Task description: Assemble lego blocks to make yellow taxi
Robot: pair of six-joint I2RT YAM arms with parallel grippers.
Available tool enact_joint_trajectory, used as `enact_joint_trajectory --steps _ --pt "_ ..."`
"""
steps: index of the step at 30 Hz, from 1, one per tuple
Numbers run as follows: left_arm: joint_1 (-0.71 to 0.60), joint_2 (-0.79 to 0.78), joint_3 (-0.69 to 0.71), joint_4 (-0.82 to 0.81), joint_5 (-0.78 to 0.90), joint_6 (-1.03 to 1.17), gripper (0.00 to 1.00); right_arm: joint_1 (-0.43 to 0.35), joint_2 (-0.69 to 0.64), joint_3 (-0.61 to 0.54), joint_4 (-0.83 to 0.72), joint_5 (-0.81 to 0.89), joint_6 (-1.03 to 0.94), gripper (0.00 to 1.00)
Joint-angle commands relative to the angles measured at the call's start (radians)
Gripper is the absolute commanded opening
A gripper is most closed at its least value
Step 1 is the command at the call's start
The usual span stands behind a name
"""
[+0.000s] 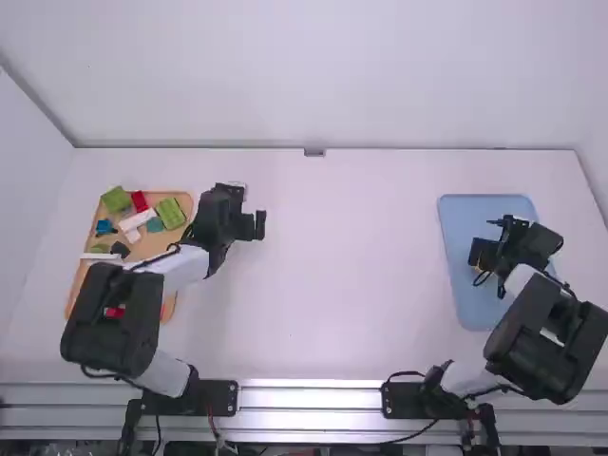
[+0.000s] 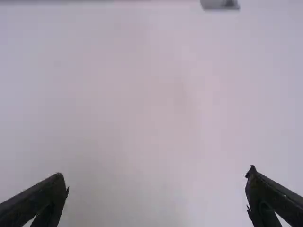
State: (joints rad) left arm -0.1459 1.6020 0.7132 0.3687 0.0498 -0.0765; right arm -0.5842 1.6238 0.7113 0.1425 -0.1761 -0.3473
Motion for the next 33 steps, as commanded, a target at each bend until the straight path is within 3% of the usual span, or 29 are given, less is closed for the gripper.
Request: enact_joint_trajectory --steps 1,8,15,17,33 --pt "-0.023 -0.105 -0.005 -0.034 -0.069 -0.005 0.99 0.003 -0.074 -0.004 -0.027 0.047 0.078 0.98" --pt "-0.056 -0.409 -0.005 -0.187 -0.066 0.019 0.99 0.095 -0.359 -0.004 -0.22 0.042 0.22 0.98" --pt "-0.051 -0.637 -0.005 -0.289 -0.063 0.013 0.99 0.271 -0.652 -0.004 -0.342 0.042 0.22 0.98" --pt "-0.053 -0.705 -0.006 -0.318 -0.071 0.013 0.99 0.36 -0.765 -0.005 -0.365 0.043 0.22 0.98" --pt "0.146 -0.927 -0.219 -0.369 -0.05 0.076 0.78 0.584 -1.004 -0.226 -0.147 0.176 0.347 0.76"
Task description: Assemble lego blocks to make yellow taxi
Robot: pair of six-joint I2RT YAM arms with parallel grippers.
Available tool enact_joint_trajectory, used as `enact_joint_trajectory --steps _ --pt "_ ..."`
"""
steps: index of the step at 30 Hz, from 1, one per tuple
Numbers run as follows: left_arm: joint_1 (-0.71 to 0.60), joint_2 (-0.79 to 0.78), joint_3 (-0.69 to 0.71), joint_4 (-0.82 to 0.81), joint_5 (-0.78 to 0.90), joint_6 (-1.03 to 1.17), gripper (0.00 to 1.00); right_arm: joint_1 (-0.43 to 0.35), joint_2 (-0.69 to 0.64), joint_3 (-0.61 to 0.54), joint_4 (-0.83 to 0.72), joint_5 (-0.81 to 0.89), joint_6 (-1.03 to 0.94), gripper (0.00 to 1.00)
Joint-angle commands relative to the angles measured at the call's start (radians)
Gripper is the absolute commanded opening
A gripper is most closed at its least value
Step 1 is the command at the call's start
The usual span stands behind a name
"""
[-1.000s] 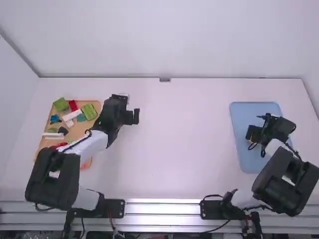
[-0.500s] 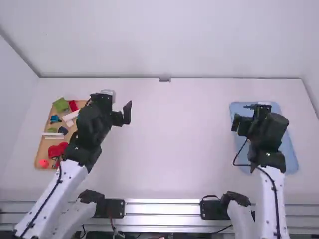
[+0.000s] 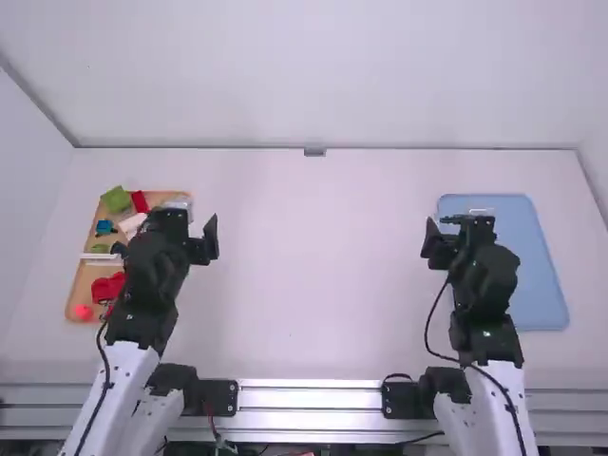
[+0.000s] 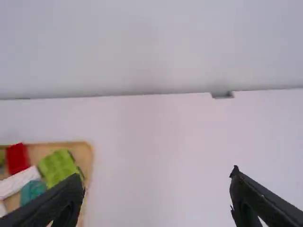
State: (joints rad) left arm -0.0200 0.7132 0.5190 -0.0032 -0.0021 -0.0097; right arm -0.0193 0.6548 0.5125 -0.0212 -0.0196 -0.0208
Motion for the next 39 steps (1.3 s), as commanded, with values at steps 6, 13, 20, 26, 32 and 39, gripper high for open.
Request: enact_joint_trajectory --steps 6,13,20,26,32,39 --pt "0.02 -0.164 -0.151 0.003 0.002 0.01 0.65 0.019 -0.165 -0.158 0.021 0.02 0.021 0.63" --pt "0.02 -0.33 -0.316 0.003 0.002 0.01 0.49 0.019 -0.331 -0.323 0.021 0.02 0.021 0.47" --pt "0.02 -0.479 -0.465 0.003 0.002 0.01 0.34 0.019 -0.476 -0.468 0.021 0.02 0.021 0.32" --pt "0.02 -0.589 -0.519 0.003 0.002 0.01 0.23 0.019 -0.581 -0.513 0.021 0.02 0.021 0.22" --pt "0.02 -0.679 -0.519 0.003 0.002 0.01 0.14 0.019 -0.655 -0.513 0.021 0.02 0.021 0.13" --pt "0.02 -0.713 -0.519 0.003 0.002 0.01 0.06 0.019 -0.655 -0.513 0.021 0.02 0.021 0.05"
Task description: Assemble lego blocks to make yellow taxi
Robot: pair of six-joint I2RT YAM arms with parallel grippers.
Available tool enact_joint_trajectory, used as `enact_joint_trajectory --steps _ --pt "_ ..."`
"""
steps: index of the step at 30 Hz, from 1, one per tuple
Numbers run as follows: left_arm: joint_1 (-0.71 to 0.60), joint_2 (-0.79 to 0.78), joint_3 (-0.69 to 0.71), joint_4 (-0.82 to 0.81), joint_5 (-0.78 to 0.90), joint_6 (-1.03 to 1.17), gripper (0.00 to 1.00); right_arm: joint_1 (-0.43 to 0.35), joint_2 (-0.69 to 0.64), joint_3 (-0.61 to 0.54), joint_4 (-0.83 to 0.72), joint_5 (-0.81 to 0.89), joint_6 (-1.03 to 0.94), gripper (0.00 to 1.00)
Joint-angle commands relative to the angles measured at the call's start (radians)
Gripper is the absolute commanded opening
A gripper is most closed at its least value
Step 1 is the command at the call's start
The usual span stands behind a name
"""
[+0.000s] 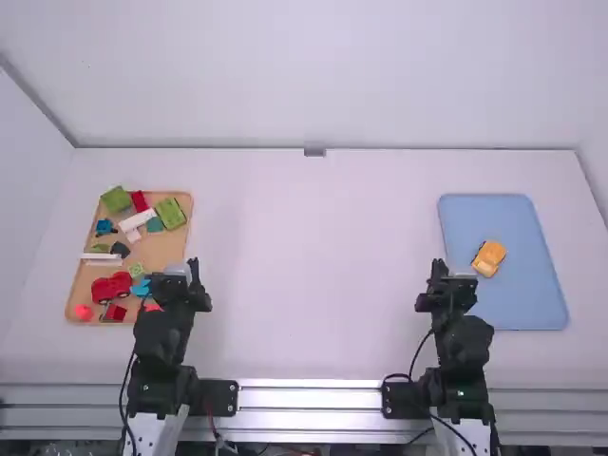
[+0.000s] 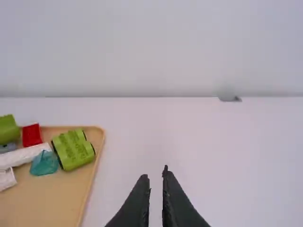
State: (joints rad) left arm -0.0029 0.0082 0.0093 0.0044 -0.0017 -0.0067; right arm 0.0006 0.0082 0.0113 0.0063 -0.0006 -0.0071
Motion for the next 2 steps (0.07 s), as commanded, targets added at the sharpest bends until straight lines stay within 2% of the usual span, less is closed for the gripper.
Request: enact_joint_trajectory --steps 1,2 --pt "0.003 -0.008 -0.009 -0.004 0.002 0.007 0.05 -0.001 -0.008 -0.011 -0.006 0.001 0.007 0.04" --pt "0.003 -0.008 -0.009 -0.004 0.002 0.007 0.04 -0.001 -0.008 -0.011 -0.006 0.001 0.007 0.03"
